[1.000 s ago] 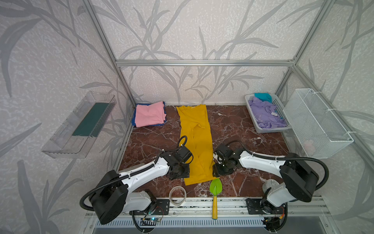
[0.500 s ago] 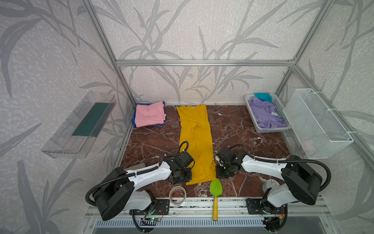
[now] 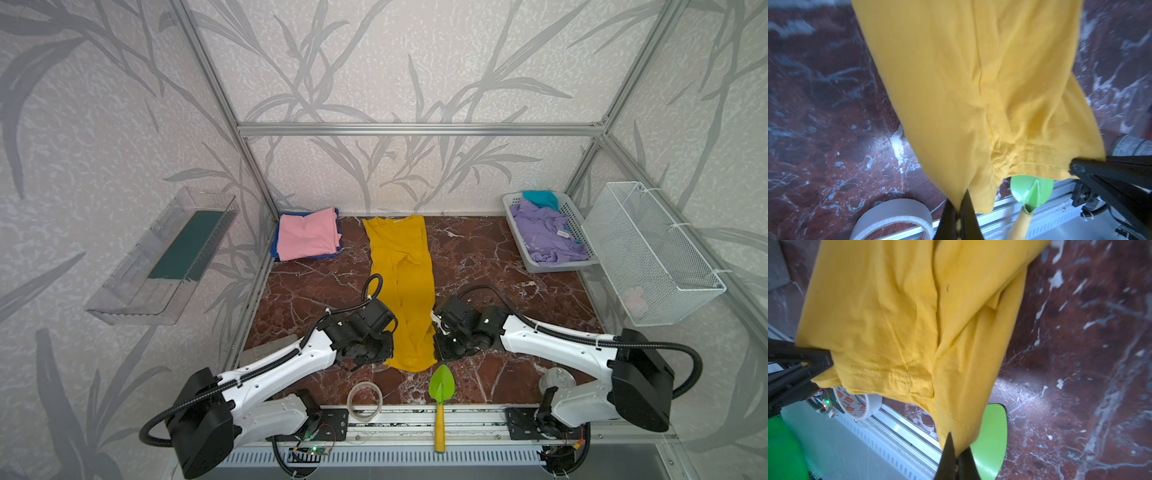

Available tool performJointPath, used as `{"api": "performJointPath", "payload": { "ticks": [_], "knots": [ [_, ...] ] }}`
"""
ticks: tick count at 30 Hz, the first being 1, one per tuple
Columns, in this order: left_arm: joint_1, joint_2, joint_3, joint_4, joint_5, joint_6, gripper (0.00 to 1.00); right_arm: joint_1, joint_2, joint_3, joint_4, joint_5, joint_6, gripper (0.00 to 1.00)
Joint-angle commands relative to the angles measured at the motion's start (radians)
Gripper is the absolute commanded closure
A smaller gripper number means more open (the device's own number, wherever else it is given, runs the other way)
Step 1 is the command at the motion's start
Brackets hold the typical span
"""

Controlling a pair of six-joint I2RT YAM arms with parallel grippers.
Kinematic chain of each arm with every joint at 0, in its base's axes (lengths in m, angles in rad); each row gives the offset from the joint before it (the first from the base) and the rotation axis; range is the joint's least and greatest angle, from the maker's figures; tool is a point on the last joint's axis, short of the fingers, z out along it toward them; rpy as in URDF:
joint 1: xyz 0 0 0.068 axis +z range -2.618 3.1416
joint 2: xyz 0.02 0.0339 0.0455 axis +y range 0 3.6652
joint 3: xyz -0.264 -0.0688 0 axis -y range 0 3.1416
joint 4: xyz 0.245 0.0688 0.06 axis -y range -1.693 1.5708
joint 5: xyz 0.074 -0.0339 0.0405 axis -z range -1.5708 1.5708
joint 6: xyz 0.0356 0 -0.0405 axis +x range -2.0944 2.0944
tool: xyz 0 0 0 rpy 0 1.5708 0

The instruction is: Fold and stack the t-shirts

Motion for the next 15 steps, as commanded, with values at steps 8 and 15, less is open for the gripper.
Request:
{"api": "performJointPath", "payload": {
  "ticks": [8, 15],
  "knots": [
    [0.327, 0.195, 0.264, 0.075, -0.084, 0.234, 1.0, -0.271, 0.181, 0.291, 0.106, 0.008, -0.151, 1.0],
    [0.464, 0.525, 0.475, 0.22, -0.045, 0.238, 1.0, -0.426, 0.545, 0.63, 0.121, -0.118, -0.176, 1.0]
  ]
}}
